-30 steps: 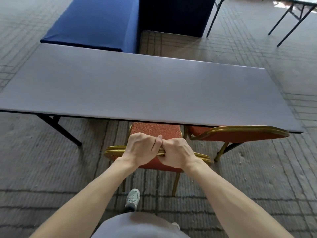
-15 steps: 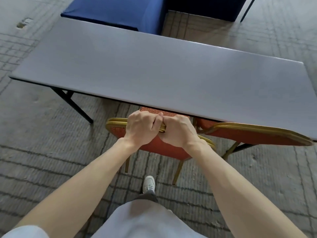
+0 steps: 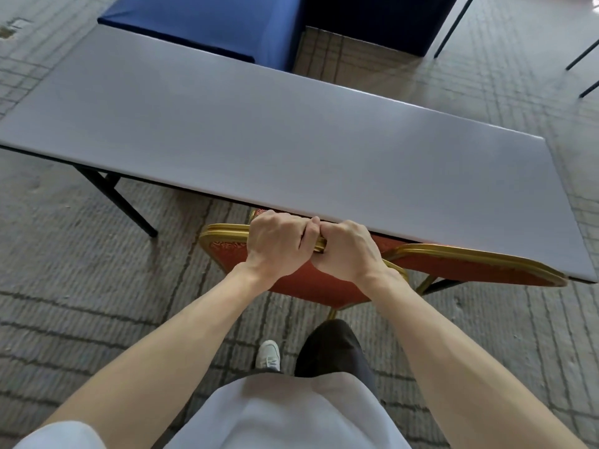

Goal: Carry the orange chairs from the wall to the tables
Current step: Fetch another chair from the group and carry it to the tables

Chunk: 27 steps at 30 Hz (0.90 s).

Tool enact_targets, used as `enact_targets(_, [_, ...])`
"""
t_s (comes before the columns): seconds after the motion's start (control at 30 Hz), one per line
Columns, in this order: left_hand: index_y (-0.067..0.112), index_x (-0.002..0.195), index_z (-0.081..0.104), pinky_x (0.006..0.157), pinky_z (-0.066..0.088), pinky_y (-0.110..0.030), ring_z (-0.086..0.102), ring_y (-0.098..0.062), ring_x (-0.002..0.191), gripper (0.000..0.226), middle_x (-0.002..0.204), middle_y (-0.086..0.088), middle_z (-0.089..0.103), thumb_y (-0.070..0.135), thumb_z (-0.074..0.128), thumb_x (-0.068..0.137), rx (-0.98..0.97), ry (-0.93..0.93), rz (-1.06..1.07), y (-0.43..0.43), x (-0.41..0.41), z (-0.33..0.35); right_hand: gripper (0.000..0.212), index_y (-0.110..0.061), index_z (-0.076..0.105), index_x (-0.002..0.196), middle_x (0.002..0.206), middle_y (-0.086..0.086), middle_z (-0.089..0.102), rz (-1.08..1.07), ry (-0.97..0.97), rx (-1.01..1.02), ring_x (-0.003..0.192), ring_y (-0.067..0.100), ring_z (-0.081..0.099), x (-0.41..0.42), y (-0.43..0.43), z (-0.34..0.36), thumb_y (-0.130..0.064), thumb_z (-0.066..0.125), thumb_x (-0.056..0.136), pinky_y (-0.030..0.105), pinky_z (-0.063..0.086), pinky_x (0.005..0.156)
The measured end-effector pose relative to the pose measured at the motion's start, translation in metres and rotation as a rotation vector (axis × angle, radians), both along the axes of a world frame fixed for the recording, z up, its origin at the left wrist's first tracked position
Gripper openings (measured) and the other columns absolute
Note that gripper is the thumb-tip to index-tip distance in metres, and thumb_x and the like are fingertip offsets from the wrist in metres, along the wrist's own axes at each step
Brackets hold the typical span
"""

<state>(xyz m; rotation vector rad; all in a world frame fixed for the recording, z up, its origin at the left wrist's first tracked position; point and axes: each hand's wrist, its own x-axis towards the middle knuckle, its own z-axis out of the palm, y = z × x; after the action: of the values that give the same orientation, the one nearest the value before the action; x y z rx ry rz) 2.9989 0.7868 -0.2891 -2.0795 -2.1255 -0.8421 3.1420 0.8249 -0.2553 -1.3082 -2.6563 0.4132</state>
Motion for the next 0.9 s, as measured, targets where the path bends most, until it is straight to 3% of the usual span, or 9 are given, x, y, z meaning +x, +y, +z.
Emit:
enact_targets(0.23, [0.019,0.051,0.058,0.063,0.040,-0.028,0.057,-0.015,0.047,0.057,0.049,0.005,0.060,0.035,0.034,0.100,-0.041,-0.026,-0.041,0.006,0.001,-0.001,0.018,-0.022,0.069,0.083,0.067,-0.004,0.068,-0.055,-0.035,0.018,0.062,0.025,0.061,0.001,0.000,-0.006,-0.032,0.057,0.075,0.032,0.052,0.062])
enact_targets(0.4, [0.020,0.050,0.055,0.059,0.028,-0.026,0.049,-0.013,0.045,0.056,0.049,0.004,0.060,0.037,0.041,0.102,-0.095,-0.105,-0.024,0.012,0.001,-0.008,0.032,-0.025,0.070,0.100,0.073,-0.003,0.070,-0.004,-0.086,0.046,0.066,0.025,0.065,0.001,0.006,-0.017,-0.039,0.051,0.078,0.033,0.052,0.063])
enact_targets(0.6, [0.022,0.056,0.051,0.059,0.036,-0.029,0.056,-0.018,0.055,0.053,0.060,0.000,0.067,0.043,0.036,0.102,-0.264,-0.175,-0.050,0.034,-0.002,-0.035,0.033,-0.029,0.064,0.115,0.086,-0.002,0.072,-0.030,-0.218,-0.058,0.077,0.024,0.067,-0.001,0.022,-0.038,-0.043,0.056,0.086,0.034,0.049,0.068])
enact_targets(0.73, [0.018,0.057,0.058,0.062,0.052,-0.032,0.061,-0.019,0.053,0.060,0.059,-0.001,0.066,0.041,0.027,0.103,-0.334,-0.021,-0.210,0.041,0.004,-0.054,0.027,-0.022,0.066,0.100,0.079,-0.002,0.069,-0.026,-0.356,-0.157,0.069,0.022,0.063,0.008,0.027,-0.050,-0.040,0.055,0.083,0.030,0.046,0.061])
enact_targets(0.9, [0.020,0.056,0.052,0.061,0.049,-0.031,0.059,-0.019,0.053,0.057,0.059,-0.002,0.066,0.039,0.028,0.104,-0.332,0.018,-0.241,0.056,-0.005,-0.059,0.026,-0.023,0.066,0.101,0.075,-0.004,0.061,-0.012,-0.315,-0.191,0.067,0.021,0.056,0.003,0.040,-0.048,-0.041,0.060,0.084,0.030,0.042,0.061])
